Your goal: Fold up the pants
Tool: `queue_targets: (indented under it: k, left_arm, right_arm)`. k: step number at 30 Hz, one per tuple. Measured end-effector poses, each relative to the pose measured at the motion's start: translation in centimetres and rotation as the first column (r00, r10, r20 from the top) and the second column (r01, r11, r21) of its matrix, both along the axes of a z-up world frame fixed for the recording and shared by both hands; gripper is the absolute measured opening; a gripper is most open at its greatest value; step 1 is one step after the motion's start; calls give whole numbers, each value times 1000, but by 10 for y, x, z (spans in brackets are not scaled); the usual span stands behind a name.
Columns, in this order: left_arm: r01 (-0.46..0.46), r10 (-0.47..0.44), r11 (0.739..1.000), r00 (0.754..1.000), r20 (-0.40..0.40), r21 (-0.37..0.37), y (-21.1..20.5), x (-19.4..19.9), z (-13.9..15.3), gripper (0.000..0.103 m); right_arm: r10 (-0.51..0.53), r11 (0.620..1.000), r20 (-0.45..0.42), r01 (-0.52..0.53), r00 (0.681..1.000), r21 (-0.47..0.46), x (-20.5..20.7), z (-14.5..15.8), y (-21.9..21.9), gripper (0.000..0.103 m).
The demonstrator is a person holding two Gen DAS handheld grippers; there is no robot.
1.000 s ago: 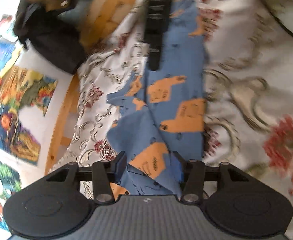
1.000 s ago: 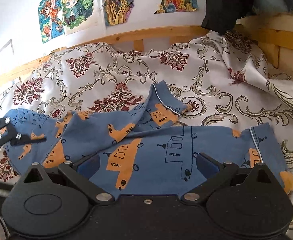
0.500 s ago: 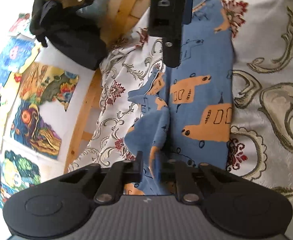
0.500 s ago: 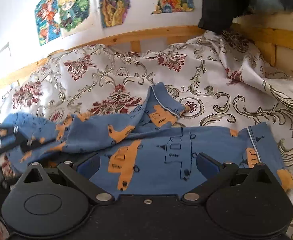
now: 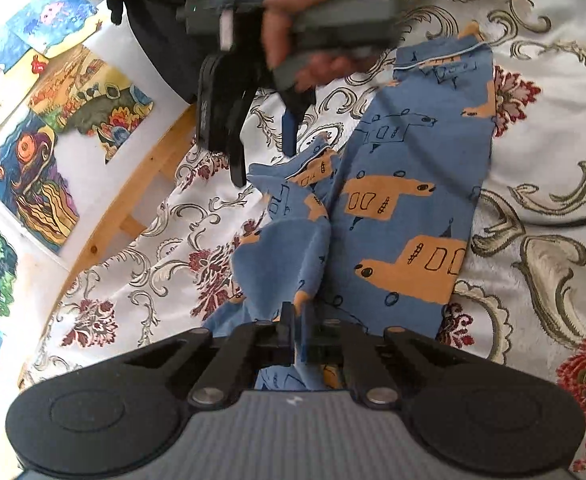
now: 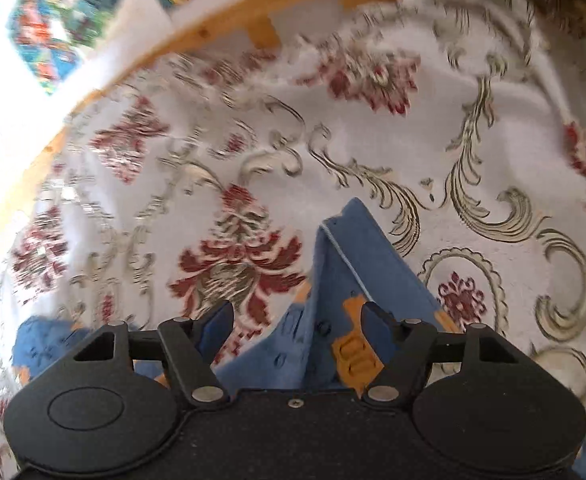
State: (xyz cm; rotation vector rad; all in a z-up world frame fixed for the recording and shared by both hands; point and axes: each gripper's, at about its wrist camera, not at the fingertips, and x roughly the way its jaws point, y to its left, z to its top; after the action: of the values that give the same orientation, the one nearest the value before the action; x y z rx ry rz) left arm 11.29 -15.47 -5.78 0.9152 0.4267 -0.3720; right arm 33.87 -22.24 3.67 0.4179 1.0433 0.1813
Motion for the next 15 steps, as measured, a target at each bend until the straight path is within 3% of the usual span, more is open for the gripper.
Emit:
queue_targets:
  k: [5, 8, 11, 13, 14, 15]
  left_arm:
    - [-14, 13, 999, 1000, -25, -43, 6, 2, 5, 3]
    - [-16, 14, 998, 999, -31, -66, 10, 4, 8, 3]
    - [-15, 13, 997, 999, -34, -74, 12, 5, 9, 3]
    - [-13, 11, 997, 999, -32, -78, 14, 7, 10, 3]
    - [-14, 11, 997, 999, -34, -82, 15, 7, 10, 3]
    - [-15, 11, 996, 999, -37, -88, 16, 7, 11, 3]
  right_arm:
    - [9, 1000, -151, -11, 989, -13, 29, -20, 5, 61]
    - [-10, 999, -170, 16, 985, 31, 30, -24, 2, 60]
    - [-25, 1000, -156, 26, 987, 3, 37, -24, 1, 55]
    - [-43, 999, -159, 43, 986, -3, 44, -26, 1, 34]
    - [-53, 998, -160, 50, 986, -23, 47, -27, 3, 5]
    - [-67, 997, -147, 63, 987, -37, 47, -26, 2, 0]
